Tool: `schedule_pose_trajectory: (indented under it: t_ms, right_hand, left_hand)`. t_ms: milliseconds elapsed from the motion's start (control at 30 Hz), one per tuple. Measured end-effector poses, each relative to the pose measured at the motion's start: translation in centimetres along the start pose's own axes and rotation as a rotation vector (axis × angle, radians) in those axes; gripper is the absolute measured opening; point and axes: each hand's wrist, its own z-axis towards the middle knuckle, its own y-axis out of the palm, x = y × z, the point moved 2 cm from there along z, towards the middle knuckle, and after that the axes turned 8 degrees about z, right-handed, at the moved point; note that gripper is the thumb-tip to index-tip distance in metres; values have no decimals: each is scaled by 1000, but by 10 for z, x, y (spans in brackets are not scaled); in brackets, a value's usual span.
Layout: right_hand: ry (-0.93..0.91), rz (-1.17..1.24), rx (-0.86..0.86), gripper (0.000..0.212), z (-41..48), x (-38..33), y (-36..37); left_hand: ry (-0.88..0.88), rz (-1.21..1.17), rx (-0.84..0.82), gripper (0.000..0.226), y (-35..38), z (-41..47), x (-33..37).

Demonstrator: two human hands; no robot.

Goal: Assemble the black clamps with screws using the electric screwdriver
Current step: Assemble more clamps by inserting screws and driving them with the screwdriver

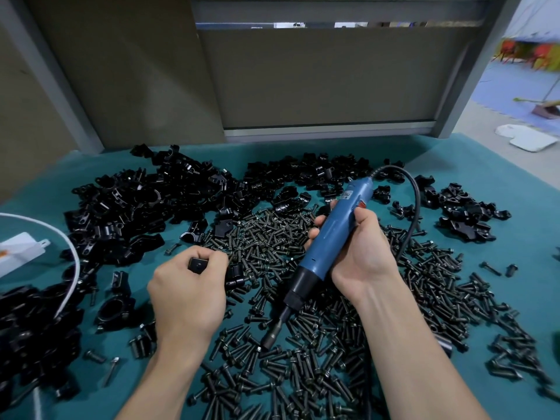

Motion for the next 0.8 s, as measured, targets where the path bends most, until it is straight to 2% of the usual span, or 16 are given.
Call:
schedule_pose_trajectory:
  t_ms: [500,800]
  right_hand:
    - [113,-1,-79,36,-2,-3,-1]
    - [144,15,-49,42,-3,-3,-1]
  left_hand:
    - [8,16,-1,22,0,-2,2]
    - [11,19,-8,22,1,-3,2]
